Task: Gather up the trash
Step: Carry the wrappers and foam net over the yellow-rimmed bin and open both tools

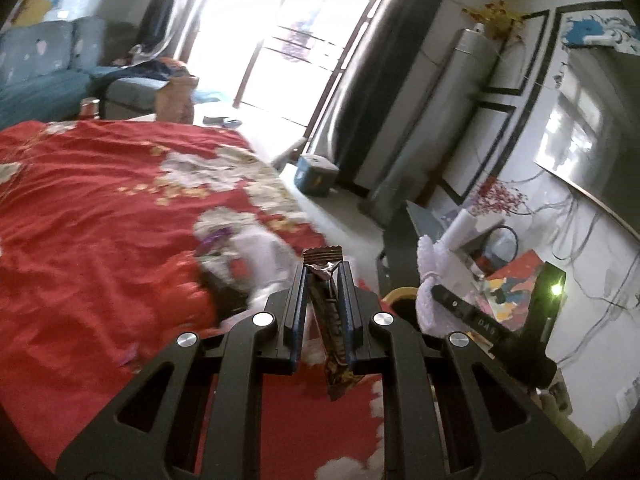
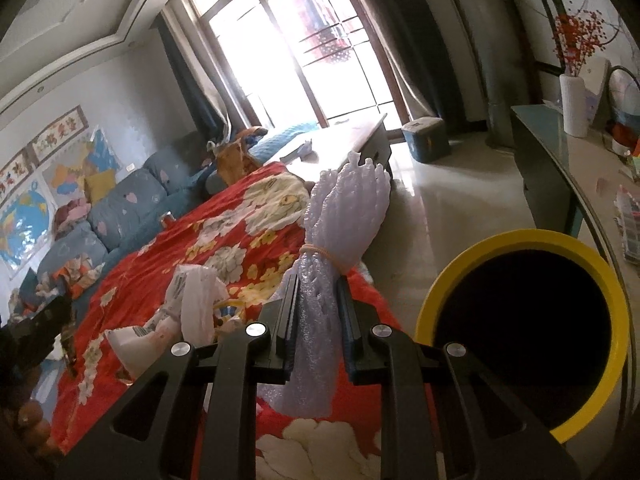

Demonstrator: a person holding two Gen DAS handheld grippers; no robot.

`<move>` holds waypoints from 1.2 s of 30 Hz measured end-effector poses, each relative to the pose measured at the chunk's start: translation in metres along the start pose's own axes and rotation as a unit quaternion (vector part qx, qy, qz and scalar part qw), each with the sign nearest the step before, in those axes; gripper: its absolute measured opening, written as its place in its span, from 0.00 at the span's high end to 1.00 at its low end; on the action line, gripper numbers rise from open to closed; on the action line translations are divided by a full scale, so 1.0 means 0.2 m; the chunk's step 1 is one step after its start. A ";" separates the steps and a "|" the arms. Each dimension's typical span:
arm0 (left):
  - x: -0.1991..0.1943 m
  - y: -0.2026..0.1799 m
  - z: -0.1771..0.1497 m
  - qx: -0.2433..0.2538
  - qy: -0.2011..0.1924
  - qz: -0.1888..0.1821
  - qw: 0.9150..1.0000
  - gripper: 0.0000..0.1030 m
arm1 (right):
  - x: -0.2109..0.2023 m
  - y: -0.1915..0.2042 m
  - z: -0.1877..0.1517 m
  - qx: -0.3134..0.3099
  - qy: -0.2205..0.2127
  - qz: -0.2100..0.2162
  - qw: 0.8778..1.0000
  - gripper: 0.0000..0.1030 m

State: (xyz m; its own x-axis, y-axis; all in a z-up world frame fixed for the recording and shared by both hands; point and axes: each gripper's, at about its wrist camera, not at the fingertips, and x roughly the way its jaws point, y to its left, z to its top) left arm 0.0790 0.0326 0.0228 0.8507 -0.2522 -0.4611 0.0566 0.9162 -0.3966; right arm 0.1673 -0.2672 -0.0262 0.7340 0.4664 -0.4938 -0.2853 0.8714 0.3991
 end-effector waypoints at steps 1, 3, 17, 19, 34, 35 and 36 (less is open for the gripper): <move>0.02 -0.02 0.00 0.002 0.001 -0.004 1.000 0.90 | -0.01 -0.01 0.01 0.002 -0.001 -0.001 1.000 0.83; 0.08 -0.08 0.01 0.011 0.006 -0.012 1.000 0.90 | -0.04 -0.04 0.01 0.004 -0.005 -0.006 1.000 0.83; 0.39 -0.40 -0.07 0.067 0.050 -0.041 0.996 0.90 | -0.17 -0.32 0.02 0.029 -0.014 -0.051 0.998 0.83; 0.43 -0.45 -0.08 0.076 0.055 -0.043 0.995 0.90 | -0.19 -0.36 0.01 0.028 -0.012 -0.062 0.998 0.83; 0.75 -0.71 -0.22 0.134 0.101 -0.057 0.984 0.90 | -0.17 -0.66 -0.06 0.070 0.028 -0.101 0.992 0.83; 0.78 -0.72 -0.23 0.136 0.108 -0.058 0.983 0.90 | -0.17 -0.68 -0.06 0.073 0.033 -0.101 0.992 0.83; 0.80 -0.73 -0.24 0.137 0.112 -0.059 0.983 0.90 | -0.16 -0.70 -0.07 0.076 0.036 -0.104 0.991 0.83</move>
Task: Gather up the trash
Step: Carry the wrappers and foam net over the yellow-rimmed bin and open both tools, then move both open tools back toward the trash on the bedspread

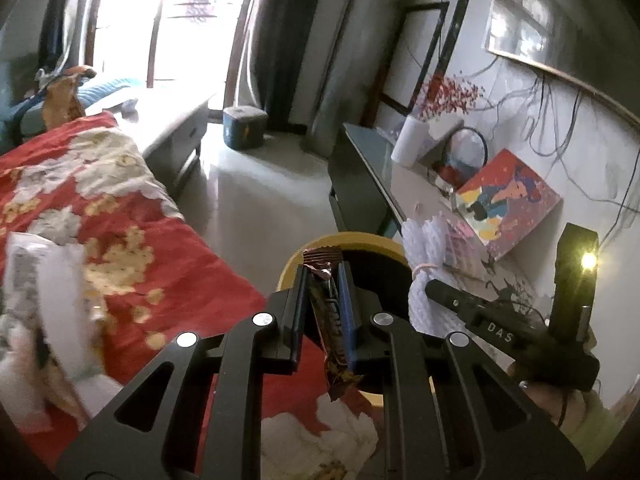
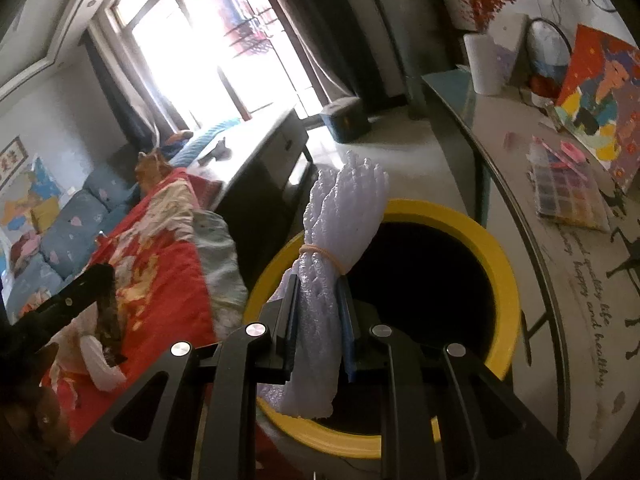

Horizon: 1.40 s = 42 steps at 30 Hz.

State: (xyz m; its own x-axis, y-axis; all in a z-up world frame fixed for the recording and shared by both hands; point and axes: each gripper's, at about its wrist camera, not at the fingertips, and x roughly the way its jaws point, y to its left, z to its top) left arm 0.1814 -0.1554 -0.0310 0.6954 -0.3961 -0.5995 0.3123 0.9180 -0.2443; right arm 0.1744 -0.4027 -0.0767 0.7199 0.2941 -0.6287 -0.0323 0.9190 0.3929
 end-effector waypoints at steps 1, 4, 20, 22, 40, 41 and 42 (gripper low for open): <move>0.03 -0.01 0.00 0.001 0.005 -0.002 1.000 0.90 | 0.00 -0.01 0.00 0.002 0.001 -0.001 1.000 0.83; 0.09 -0.03 -0.01 0.005 0.016 -0.005 1.000 0.90 | 0.02 -0.04 -0.01 0.007 0.009 -0.009 1.000 0.82; 0.30 -0.07 0.03 0.009 0.064 -0.041 0.997 0.50 | 0.03 -0.13 0.00 0.028 0.011 -0.037 0.999 0.55; 0.29 -0.07 0.04 0.002 0.062 -0.042 0.997 0.43 | 0.01 -0.13 0.01 0.025 0.005 -0.040 0.999 0.51; -0.15 0.09 0.07 -0.028 -0.029 0.013 0.999 0.11 | -0.14 0.16 0.04 -0.034 -0.037 -0.010 0.999 0.32; -0.18 0.11 0.07 -0.030 -0.033 0.018 0.999 0.11 | -0.15 0.19 0.04 -0.040 -0.038 -0.005 0.998 0.32; -0.19 0.12 0.07 -0.031 -0.036 0.022 0.999 0.11 | -0.15 0.23 0.04 -0.045 -0.038 0.002 0.998 0.31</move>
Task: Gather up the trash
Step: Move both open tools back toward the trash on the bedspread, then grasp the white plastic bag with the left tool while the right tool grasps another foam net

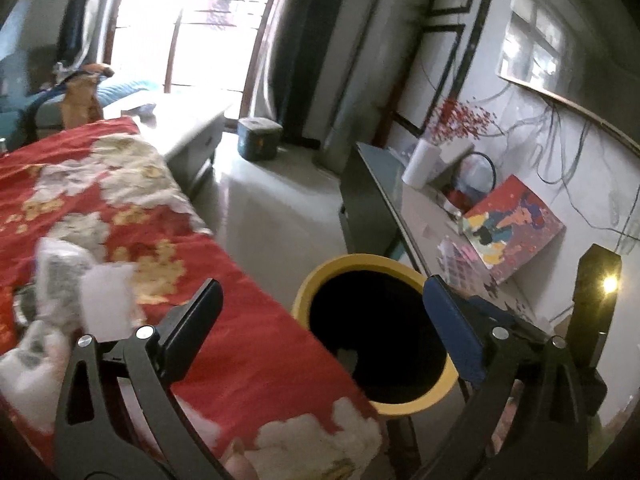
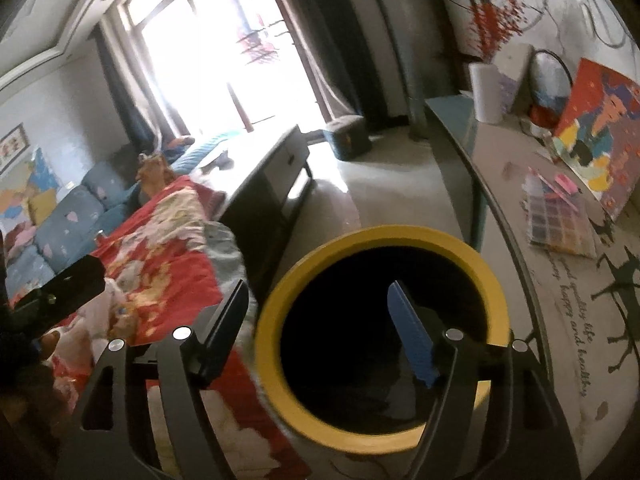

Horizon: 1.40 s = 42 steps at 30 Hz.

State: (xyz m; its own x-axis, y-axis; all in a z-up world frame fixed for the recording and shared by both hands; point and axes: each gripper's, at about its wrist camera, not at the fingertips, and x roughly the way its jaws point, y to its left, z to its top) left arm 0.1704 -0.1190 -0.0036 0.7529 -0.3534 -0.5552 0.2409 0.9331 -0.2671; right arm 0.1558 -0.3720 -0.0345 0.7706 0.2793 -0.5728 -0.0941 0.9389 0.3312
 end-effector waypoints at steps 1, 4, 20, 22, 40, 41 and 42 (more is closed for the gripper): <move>-0.02 0.02 0.00 -0.001 -0.005 0.006 1.000 0.11 | 0.00 0.02 0.00 -0.003 0.000 0.005 1.000 0.31; -0.10 0.08 0.00 -0.005 -0.019 0.021 1.000 0.11 | -0.01 0.13 -0.01 -0.023 0.000 0.025 0.999 0.30; -0.44 0.39 -0.08 -0.043 -0.071 0.079 0.993 0.11 | -0.04 0.60 -0.11 -0.110 0.012 0.099 0.989 0.27; -0.47 0.43 -0.09 -0.048 -0.074 0.084 0.993 0.11 | -0.04 0.64 -0.12 -0.120 0.014 0.103 0.987 0.27; -0.65 0.73 -0.18 -0.087 -0.071 0.134 0.985 0.11 | 0.02 0.94 -0.25 -0.183 0.048 0.142 0.972 0.27; -0.65 0.73 -0.18 -0.086 -0.069 0.134 0.985 0.11 | 0.03 0.94 -0.26 -0.185 0.051 0.143 0.971 0.27; -0.65 0.74 -0.19 -0.084 -0.066 0.133 0.985 0.11 | 0.04 0.95 -0.26 -0.186 0.053 0.143 0.971 0.27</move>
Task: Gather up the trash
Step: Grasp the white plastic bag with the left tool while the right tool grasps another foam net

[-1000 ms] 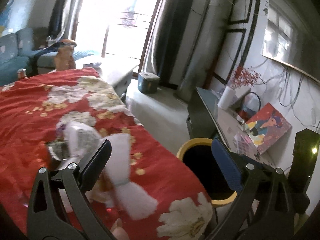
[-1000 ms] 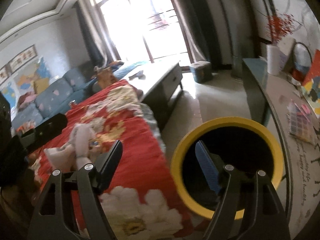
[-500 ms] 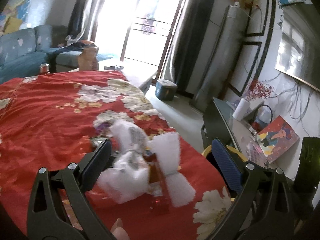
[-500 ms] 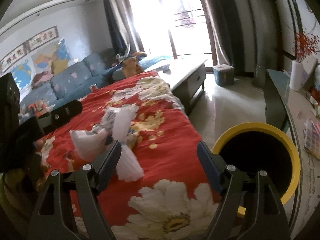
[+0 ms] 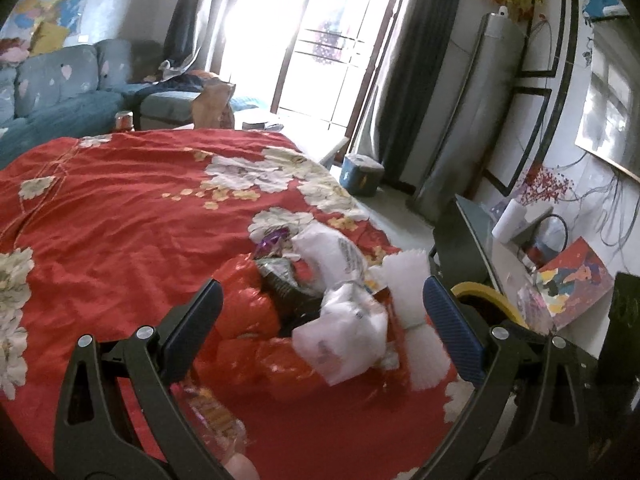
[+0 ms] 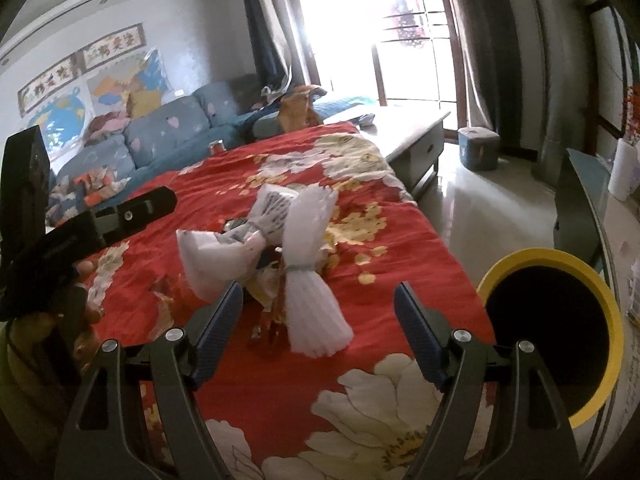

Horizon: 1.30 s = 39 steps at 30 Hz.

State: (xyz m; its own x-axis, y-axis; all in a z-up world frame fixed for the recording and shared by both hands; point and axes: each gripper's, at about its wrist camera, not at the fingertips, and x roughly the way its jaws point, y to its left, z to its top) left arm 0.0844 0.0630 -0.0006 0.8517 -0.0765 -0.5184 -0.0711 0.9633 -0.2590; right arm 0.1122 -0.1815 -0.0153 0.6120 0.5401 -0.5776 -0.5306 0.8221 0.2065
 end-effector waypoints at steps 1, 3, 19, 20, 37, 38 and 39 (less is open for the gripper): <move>0.00 0.01 -0.01 0.002 0.002 -0.002 1.000 0.11 | 0.02 0.00 0.00 -0.001 0.002 0.001 1.000 0.27; 0.01 0.01 -0.02 0.008 0.013 -0.005 1.000 0.11 | 0.05 -0.01 0.00 -0.001 0.009 -0.001 1.000 0.27; 0.18 -0.03 -0.14 0.026 0.078 -0.021 0.996 0.40 | 0.29 -0.07 -0.10 0.025 0.072 0.030 0.997 0.56; 0.19 -0.03 -0.14 0.025 0.081 -0.022 0.996 0.41 | 0.29 -0.07 -0.11 0.025 0.076 0.035 0.996 0.60; 0.12 -0.10 -0.12 0.047 0.065 -0.039 0.996 0.72 | 0.18 -0.09 -0.12 0.028 0.047 0.034 0.998 0.78; 0.11 -0.09 -0.12 0.046 0.061 -0.040 0.996 0.72 | 0.17 -0.09 -0.12 0.029 0.045 0.033 0.998 0.78; 0.10 -0.09 -0.11 0.046 0.056 -0.041 0.997 0.73 | 0.17 -0.09 -0.11 0.029 0.043 0.032 0.998 0.78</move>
State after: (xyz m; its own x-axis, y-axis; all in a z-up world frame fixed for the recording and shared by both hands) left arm 0.0909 0.0381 -0.0230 0.7890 -0.1789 -0.5878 0.0485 0.9718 -0.2306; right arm 0.1293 -0.1823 -0.0567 0.5236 0.5767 -0.6271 -0.5307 0.7966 0.2895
